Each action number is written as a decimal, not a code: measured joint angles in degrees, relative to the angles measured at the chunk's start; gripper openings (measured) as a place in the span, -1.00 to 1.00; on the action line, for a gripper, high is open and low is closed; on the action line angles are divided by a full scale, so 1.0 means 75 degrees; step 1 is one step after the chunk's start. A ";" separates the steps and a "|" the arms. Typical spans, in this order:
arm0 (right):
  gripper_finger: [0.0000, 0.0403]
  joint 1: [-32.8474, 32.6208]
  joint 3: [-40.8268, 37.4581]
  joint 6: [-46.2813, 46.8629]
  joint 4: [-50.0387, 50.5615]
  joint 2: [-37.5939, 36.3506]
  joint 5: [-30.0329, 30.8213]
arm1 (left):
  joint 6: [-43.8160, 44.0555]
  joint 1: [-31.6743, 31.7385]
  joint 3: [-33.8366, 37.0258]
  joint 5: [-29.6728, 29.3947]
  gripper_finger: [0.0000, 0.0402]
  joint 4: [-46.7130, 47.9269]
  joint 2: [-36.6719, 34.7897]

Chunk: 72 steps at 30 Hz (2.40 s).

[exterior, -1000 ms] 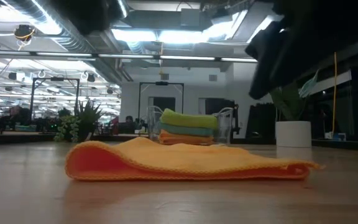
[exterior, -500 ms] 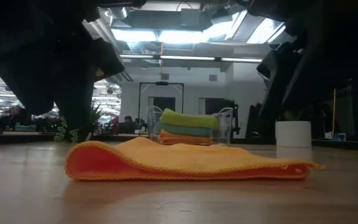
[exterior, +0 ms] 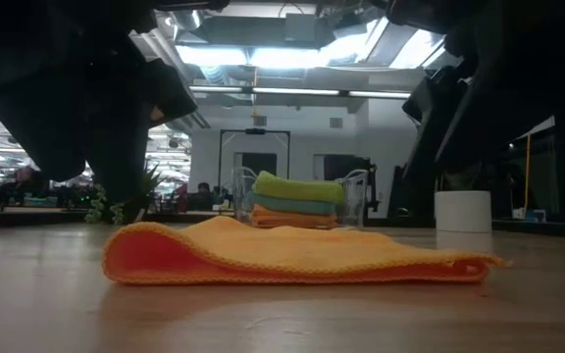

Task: Fold microfiber towels
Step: Fold the orange towel

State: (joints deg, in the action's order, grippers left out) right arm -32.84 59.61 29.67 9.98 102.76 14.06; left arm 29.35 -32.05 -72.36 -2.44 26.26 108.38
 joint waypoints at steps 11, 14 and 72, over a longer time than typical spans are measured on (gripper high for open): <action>-0.01 -0.0002 0.0000 -0.0015 -0.0064 0.0000 -0.0004 | 0.0005 0.0009 0.0000 -0.0422 -0.24 0.0000 0.0000; -0.01 0.0000 0.0000 -0.0016 -0.0064 0.0000 -0.0006 | 0.0011 0.0032 0.0000 -0.0545 -0.24 0.0000 0.0000; -0.01 -0.0099 0.0016 -0.0370 0.0354 0.1093 -0.0373 | -0.0559 -0.0179 -0.0637 -0.1362 -0.24 0.0322 0.1064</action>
State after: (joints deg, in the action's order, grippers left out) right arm -33.58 59.74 26.89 12.63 110.96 11.27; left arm 25.16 -33.40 -77.14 -12.65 28.67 116.36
